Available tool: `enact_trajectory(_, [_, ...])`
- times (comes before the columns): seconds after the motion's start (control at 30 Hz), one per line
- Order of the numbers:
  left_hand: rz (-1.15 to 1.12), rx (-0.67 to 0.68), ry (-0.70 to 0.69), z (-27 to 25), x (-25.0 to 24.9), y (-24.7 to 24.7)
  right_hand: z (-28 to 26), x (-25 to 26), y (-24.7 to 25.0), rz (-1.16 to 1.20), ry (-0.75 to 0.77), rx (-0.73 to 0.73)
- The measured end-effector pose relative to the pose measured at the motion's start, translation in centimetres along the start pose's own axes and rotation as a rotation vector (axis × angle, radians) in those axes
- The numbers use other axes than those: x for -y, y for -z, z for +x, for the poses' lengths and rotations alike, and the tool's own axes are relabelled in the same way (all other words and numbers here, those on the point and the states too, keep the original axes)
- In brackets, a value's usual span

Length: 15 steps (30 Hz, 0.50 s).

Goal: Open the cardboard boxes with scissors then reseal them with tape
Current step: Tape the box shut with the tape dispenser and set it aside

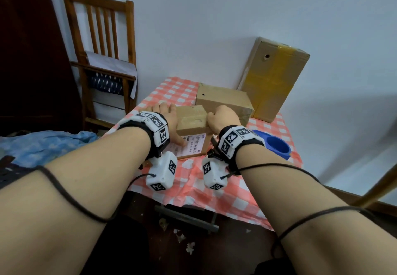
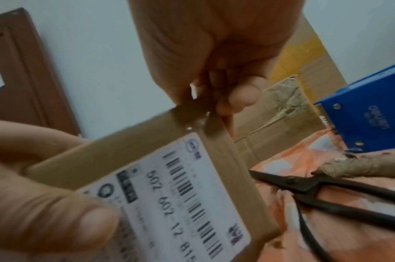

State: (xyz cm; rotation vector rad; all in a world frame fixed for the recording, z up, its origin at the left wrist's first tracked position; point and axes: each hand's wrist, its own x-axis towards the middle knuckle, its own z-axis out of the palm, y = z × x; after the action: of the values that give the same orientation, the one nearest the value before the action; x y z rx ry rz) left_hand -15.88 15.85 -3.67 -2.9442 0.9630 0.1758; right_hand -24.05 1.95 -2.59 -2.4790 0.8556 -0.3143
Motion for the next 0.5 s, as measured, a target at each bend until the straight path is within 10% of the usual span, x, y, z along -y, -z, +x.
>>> enact_trajectory(0.2, [-0.201, -0.011, 0.022, -0.9, 1.7, 1.3, -0.2, -1.7, 0.1, 0.610, -0.156, -0.005])
enact_trajectory(0.5, [-0.384, -0.167, 0.051, -2.6, 2.1, 2.9, -2.5, 1.2, 2.9, 0.745, -0.083, 0.346])
